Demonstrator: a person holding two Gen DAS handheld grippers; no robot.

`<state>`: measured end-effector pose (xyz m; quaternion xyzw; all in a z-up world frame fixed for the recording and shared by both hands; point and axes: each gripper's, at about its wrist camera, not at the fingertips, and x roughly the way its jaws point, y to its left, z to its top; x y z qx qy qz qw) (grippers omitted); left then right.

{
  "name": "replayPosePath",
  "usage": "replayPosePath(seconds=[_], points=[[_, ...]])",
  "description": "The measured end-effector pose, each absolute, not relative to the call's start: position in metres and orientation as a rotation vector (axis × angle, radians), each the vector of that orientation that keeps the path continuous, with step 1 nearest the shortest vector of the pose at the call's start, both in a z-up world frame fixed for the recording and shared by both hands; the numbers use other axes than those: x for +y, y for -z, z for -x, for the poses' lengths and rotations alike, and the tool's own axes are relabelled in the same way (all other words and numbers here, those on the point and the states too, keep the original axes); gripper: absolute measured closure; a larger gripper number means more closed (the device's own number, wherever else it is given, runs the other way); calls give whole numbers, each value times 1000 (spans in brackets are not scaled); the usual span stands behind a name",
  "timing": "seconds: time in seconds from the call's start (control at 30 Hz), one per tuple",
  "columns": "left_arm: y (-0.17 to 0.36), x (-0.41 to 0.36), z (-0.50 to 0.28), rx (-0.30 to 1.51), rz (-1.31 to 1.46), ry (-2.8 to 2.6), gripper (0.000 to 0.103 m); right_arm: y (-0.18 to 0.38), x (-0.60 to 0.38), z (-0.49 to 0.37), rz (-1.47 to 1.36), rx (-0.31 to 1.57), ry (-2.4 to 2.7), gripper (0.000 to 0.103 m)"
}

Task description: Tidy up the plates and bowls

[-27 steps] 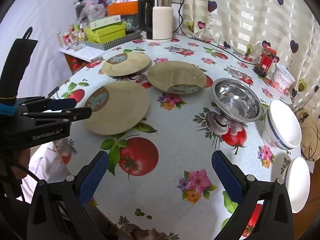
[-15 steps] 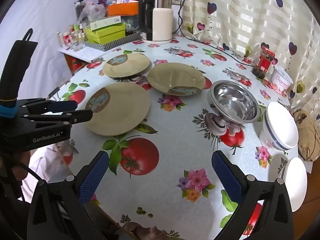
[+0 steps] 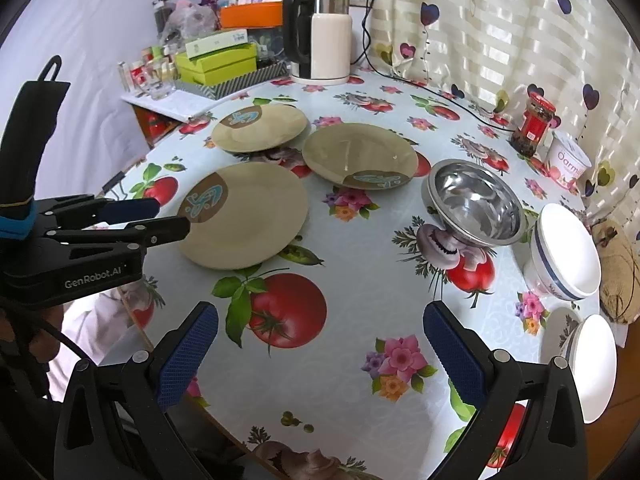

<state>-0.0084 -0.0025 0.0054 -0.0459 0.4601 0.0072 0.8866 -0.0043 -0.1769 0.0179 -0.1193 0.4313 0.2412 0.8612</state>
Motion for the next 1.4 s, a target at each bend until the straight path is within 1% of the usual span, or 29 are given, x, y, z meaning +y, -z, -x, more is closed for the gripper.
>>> replayPosePath(seconds=[1.17,1.3,1.4], points=[[-2,0,4,952,105,5,56,-17,-175,-5,226,902,-521,0],[-2,1,4,952,106,6,56,-16,-176,-7,217,908,-521,1],[-2,0,4,953,107,5,56,-15,-176,-8,215,910,-522,4]])
